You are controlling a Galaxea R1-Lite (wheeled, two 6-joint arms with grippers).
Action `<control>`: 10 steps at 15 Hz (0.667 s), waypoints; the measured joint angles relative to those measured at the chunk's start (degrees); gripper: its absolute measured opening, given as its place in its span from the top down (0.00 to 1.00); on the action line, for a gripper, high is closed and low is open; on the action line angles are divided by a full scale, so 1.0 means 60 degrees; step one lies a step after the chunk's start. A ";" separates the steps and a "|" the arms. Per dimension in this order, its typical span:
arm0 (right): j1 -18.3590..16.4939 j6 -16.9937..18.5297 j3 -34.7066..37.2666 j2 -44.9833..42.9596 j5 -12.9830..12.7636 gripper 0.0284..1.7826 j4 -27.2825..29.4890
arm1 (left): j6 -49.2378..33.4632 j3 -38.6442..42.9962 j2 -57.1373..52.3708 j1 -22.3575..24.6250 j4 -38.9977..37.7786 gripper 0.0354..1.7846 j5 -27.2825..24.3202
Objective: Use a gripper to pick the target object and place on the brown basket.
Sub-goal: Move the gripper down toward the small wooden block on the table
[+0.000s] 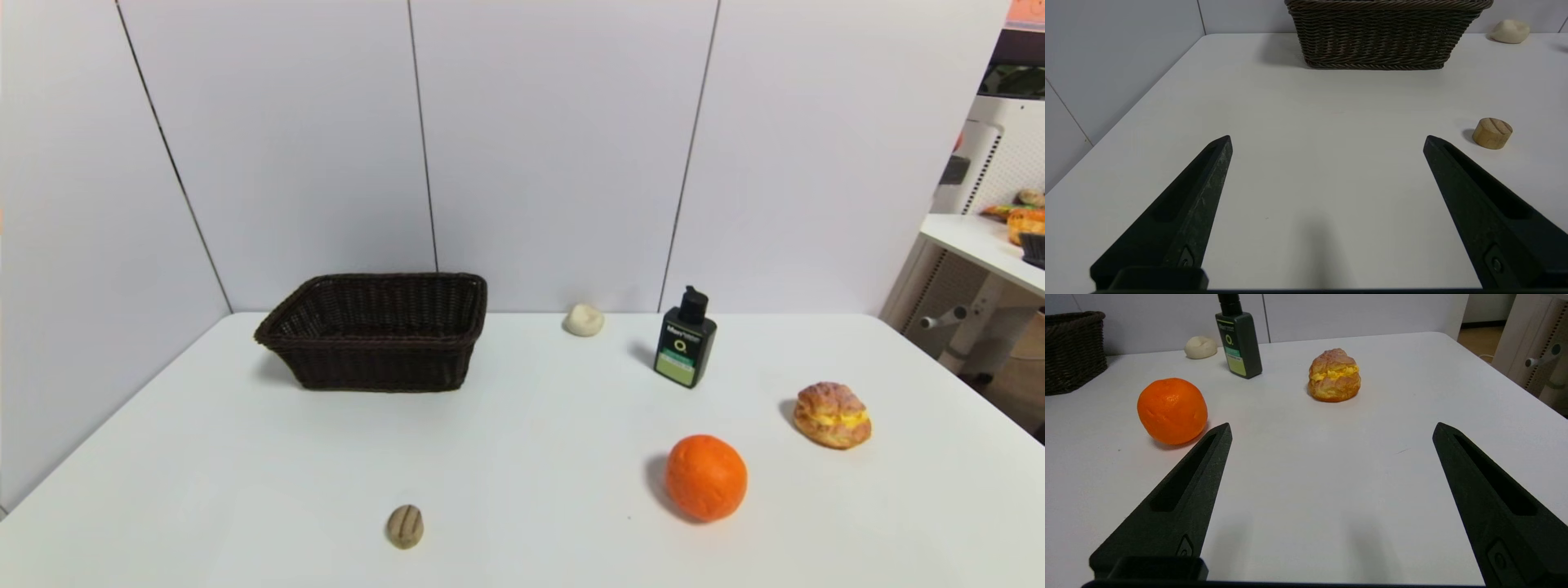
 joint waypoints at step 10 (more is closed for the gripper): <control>0.0000 0.0000 0.0000 0.0000 0.0000 0.05 0.0000 | -0.0327 -0.0006 0.0000 0.0000 -0.0037 0.06 0.0165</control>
